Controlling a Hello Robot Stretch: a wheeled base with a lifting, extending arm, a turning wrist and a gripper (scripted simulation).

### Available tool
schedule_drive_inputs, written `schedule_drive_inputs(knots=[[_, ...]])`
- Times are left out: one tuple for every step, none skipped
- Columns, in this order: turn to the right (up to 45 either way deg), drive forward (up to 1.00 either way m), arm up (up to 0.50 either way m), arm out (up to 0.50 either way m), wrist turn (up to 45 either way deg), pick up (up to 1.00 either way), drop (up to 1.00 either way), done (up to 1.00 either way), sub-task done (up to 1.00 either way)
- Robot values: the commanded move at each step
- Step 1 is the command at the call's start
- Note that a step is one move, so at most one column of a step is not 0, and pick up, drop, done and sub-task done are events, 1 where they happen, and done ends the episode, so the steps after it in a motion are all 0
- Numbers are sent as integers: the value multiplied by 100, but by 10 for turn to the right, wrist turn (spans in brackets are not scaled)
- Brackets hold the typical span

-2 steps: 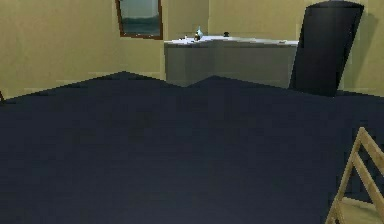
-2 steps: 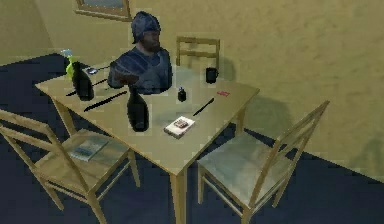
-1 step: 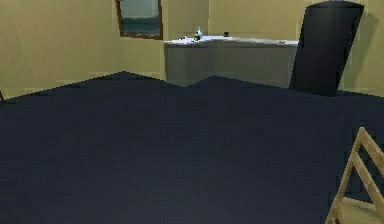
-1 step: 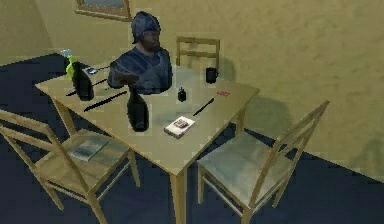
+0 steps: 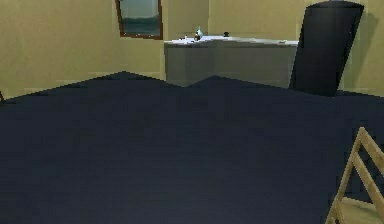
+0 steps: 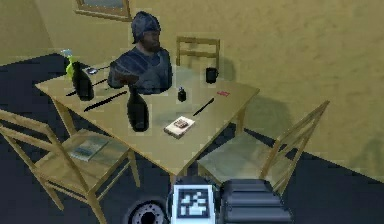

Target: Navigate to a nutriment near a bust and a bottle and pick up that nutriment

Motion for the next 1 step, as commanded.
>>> schedule_drive_inputs(knots=[[0, 0, 0, 48, 0, 0, 0, 0, 0]])
